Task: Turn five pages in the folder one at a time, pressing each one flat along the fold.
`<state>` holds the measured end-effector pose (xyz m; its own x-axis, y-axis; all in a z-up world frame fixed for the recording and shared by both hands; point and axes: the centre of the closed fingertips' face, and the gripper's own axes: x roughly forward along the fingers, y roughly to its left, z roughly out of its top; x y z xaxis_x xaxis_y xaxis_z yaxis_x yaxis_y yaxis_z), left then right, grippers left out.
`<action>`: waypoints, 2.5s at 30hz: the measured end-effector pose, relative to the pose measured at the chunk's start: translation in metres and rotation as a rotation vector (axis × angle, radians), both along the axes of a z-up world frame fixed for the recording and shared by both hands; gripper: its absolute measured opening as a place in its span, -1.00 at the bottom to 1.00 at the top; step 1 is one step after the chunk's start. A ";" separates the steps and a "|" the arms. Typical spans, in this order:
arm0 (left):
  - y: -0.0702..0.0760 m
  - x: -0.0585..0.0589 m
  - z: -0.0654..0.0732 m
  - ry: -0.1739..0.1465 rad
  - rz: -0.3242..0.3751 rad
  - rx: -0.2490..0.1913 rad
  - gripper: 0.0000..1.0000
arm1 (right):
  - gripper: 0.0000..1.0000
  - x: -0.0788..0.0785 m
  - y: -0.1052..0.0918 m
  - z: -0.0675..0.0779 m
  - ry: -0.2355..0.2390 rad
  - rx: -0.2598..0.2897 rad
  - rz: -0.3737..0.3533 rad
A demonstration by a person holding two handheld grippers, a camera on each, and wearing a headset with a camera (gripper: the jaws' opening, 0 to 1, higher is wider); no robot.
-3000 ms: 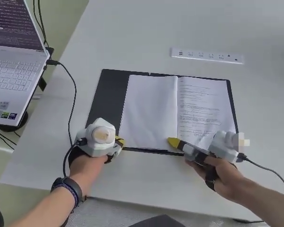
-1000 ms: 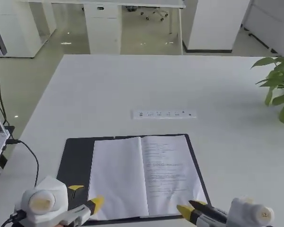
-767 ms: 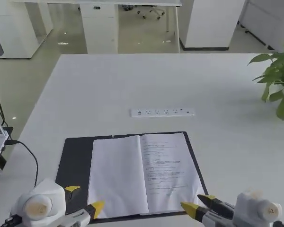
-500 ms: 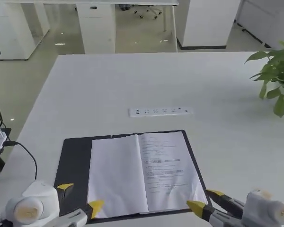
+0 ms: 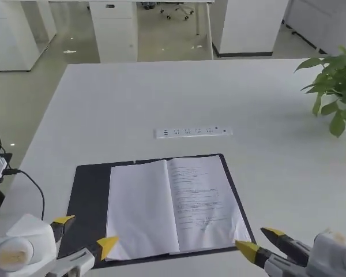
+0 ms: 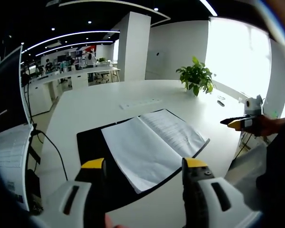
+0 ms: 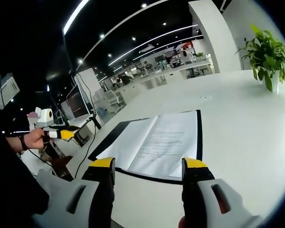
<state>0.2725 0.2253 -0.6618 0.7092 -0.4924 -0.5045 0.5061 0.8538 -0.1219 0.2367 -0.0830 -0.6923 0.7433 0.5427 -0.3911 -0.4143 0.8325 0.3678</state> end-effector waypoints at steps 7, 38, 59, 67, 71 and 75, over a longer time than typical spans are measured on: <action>-0.002 -0.005 0.000 0.004 -0.004 -0.008 0.29 | 0.12 -0.005 -0.001 0.002 -0.004 -0.001 -0.007; -0.112 0.026 -0.013 0.058 -0.253 -0.030 0.33 | 0.21 -0.019 -0.030 -0.002 0.016 -0.008 -0.070; -0.238 0.037 -0.061 0.125 -0.481 -0.005 0.30 | 0.22 -0.025 -0.041 -0.013 0.062 0.009 -0.057; -0.288 0.048 -0.069 0.116 -0.511 -0.011 0.31 | 0.21 -0.022 -0.046 -0.013 0.071 0.018 -0.053; -0.301 0.055 -0.082 0.125 -0.502 0.003 0.33 | 0.20 -0.022 -0.046 -0.014 0.078 0.021 -0.040; -0.310 0.057 -0.090 0.137 -0.490 0.010 0.34 | 0.20 -0.022 -0.049 -0.016 0.085 0.023 -0.036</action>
